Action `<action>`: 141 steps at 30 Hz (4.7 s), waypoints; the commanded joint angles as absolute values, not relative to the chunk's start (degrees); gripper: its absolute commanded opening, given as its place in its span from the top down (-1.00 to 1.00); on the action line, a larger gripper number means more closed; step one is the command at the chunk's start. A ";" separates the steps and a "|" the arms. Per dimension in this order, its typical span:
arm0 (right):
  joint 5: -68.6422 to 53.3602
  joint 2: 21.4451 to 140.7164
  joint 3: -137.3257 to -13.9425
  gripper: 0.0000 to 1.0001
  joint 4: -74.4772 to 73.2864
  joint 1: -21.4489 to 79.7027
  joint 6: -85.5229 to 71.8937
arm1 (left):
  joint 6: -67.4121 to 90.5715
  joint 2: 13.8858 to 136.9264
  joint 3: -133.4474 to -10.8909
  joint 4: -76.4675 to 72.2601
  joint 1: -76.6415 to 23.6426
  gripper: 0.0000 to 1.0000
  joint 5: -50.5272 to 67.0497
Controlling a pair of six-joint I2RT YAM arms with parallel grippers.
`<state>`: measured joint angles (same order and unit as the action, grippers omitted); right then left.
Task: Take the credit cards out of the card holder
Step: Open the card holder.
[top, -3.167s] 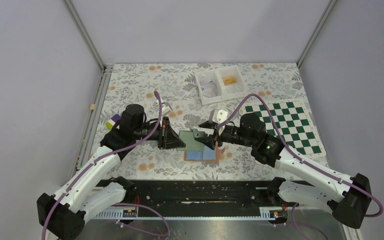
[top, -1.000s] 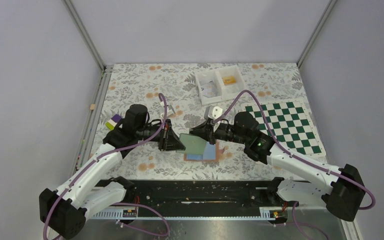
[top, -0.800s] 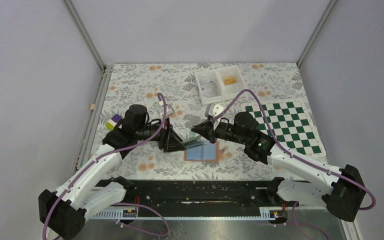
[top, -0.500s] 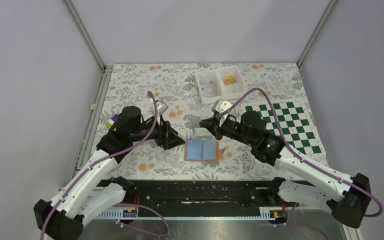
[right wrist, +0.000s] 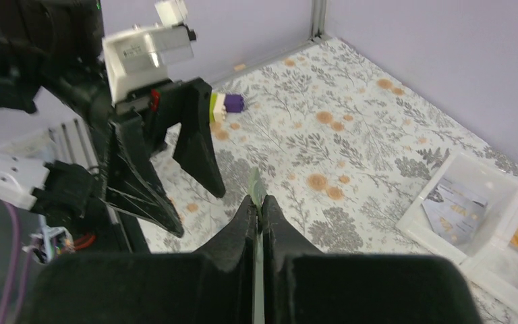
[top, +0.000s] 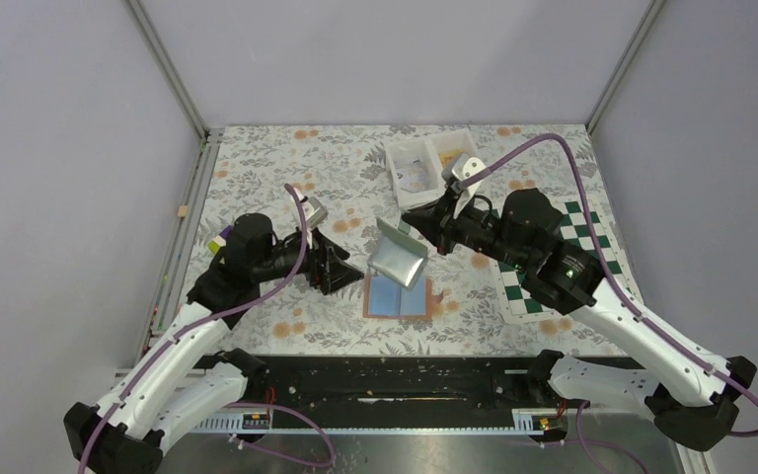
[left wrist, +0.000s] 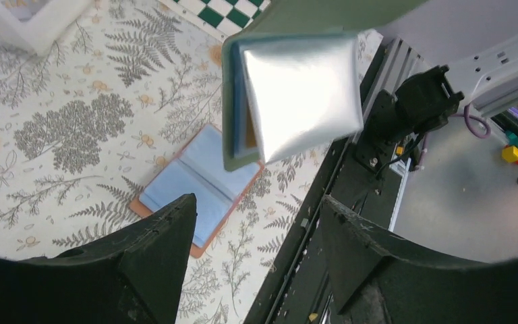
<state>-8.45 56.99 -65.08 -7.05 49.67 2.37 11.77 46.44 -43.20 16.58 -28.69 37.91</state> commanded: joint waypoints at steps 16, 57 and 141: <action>-2.24 52.22 -71.97 1.00 1.86 49.31 -18.59 | 36.19 37.01 -27.07 -31.41 -28.67 -0.38 36.88; -8.12 53.00 -69.48 1.00 20.64 49.31 -37.41 | 60.82 67.12 -25.05 -82.00 -37.16 -0.46 32.15; 0.71 39.67 -50.87 0.19 14.85 49.31 -34.87 | 60.45 55.16 -21.61 -74.95 -36.62 1.00 32.11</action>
